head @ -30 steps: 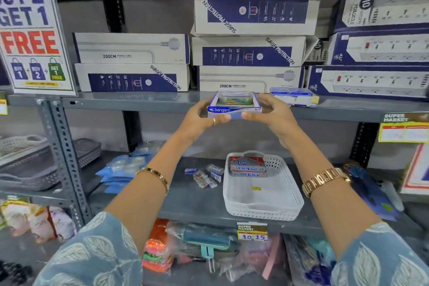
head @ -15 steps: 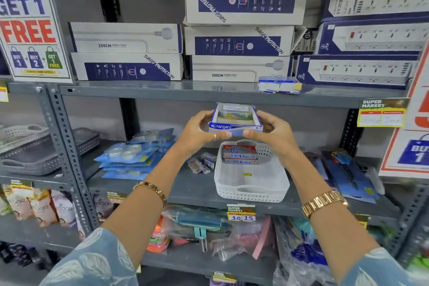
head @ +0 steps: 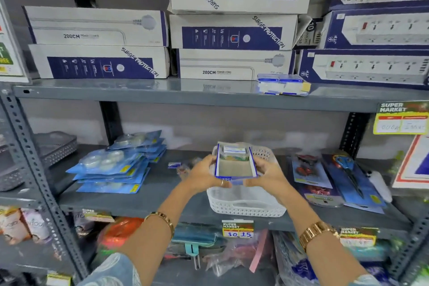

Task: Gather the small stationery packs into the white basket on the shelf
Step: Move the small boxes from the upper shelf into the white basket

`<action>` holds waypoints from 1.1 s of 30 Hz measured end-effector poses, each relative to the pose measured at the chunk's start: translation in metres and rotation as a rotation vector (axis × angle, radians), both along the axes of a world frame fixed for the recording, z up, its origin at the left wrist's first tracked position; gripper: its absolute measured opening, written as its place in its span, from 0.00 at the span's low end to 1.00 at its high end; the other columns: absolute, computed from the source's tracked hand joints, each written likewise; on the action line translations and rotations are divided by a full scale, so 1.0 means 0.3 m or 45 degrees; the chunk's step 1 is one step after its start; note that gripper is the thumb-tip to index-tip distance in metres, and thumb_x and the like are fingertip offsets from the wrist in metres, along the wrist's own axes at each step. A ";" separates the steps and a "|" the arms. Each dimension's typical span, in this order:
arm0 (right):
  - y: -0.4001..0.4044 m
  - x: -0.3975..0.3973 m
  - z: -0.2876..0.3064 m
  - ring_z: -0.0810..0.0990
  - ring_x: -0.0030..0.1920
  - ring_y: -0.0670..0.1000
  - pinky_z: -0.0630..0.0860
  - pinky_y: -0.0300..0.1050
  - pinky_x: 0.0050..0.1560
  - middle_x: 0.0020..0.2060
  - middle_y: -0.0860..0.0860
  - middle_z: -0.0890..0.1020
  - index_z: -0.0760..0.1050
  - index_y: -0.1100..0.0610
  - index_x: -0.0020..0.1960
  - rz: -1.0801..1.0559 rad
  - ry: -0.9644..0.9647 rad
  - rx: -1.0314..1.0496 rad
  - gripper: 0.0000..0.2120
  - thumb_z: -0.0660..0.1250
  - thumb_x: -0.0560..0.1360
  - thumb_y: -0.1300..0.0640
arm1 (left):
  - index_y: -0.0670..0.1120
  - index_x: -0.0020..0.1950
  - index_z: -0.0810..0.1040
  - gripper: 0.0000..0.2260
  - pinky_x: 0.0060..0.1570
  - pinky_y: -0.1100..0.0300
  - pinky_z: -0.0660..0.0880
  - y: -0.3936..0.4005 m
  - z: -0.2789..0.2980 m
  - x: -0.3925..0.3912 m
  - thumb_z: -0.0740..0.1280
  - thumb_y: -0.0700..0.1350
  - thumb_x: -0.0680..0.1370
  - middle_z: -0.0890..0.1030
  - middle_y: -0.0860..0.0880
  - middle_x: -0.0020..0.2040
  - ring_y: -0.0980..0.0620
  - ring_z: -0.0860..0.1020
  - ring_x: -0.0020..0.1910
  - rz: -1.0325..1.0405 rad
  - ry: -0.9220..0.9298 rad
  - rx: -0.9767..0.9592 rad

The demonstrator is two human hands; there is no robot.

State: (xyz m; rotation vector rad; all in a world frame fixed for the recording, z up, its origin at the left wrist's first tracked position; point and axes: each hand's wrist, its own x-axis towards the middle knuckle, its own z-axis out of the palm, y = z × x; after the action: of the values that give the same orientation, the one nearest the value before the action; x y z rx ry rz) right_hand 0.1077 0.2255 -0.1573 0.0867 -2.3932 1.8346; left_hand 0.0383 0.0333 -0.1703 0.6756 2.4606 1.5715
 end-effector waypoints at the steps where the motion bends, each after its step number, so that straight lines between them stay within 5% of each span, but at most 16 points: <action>1: 0.002 -0.023 -0.029 0.78 0.55 0.51 0.77 0.28 0.43 0.56 0.53 0.80 0.71 0.60 0.66 -0.009 -0.030 0.016 0.34 0.73 0.63 0.75 | 0.48 0.62 0.72 0.32 0.53 0.61 0.76 0.012 -0.026 -0.027 0.80 0.42 0.62 0.78 0.52 0.58 0.54 0.77 0.55 -0.011 0.004 -0.055; 7: 0.039 -0.206 -0.193 0.78 0.58 0.54 0.78 0.52 0.57 0.58 0.55 0.79 0.65 0.56 0.71 -0.091 -0.225 0.061 0.42 0.71 0.61 0.78 | 0.53 0.66 0.73 0.37 0.70 0.54 0.63 0.066 -0.158 -0.195 0.81 0.49 0.58 0.67 0.53 0.70 0.50 0.63 0.71 0.006 0.070 -0.413; 10: 0.050 -0.263 -0.265 0.77 0.59 0.53 0.79 0.48 0.55 0.60 0.51 0.77 0.61 0.54 0.73 -0.082 -0.314 0.099 0.47 0.72 0.60 0.77 | 0.59 0.69 0.69 0.41 0.73 0.36 0.49 0.073 -0.222 -0.235 0.79 0.57 0.57 0.54 0.46 0.78 0.43 0.45 0.77 0.045 0.004 -0.634; 13: 0.065 -0.310 -0.319 0.77 0.52 0.44 0.78 0.38 0.47 0.54 0.44 0.77 0.62 0.54 0.72 -0.050 -0.398 0.165 0.47 0.74 0.59 0.76 | 0.59 0.73 0.62 0.45 0.69 0.33 0.33 0.081 -0.278 -0.266 0.76 0.62 0.58 0.44 0.46 0.79 0.43 0.32 0.75 0.038 0.047 -0.868; 20: 0.075 -0.360 -0.394 0.68 0.69 0.54 0.76 0.41 0.50 0.72 0.53 0.65 0.56 0.54 0.75 -0.011 -0.593 0.376 0.49 0.74 0.61 0.72 | 0.45 0.70 0.68 0.38 0.66 0.31 0.31 0.098 -0.334 -0.300 0.73 0.60 0.65 0.35 0.43 0.77 0.42 0.26 0.72 -0.055 0.038 -1.140; 24: 0.069 -0.371 -0.407 0.73 0.65 0.53 0.77 0.41 0.55 0.70 0.54 0.68 0.57 0.50 0.75 -0.012 -0.657 0.558 0.45 0.70 0.64 0.72 | 0.42 0.67 0.70 0.26 0.65 0.30 0.31 0.118 -0.321 -0.302 0.70 0.48 0.72 0.31 0.43 0.76 0.41 0.26 0.72 -0.076 0.084 -1.305; 33: 0.064 -0.370 -0.393 0.76 0.55 0.49 0.72 0.38 0.54 0.67 0.52 0.72 0.58 0.49 0.74 0.085 -0.709 0.559 0.43 0.74 0.64 0.65 | 0.40 0.72 0.63 0.30 0.67 0.31 0.32 0.128 -0.287 -0.283 0.69 0.45 0.73 0.33 0.44 0.77 0.41 0.27 0.72 -0.106 0.049 -1.405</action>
State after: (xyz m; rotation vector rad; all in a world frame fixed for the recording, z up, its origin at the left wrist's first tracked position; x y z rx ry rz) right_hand -0.0033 0.2446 -0.2753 -0.3539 -3.1733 1.4587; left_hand -0.0464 0.0717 -0.2565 0.5499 2.7139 0.0245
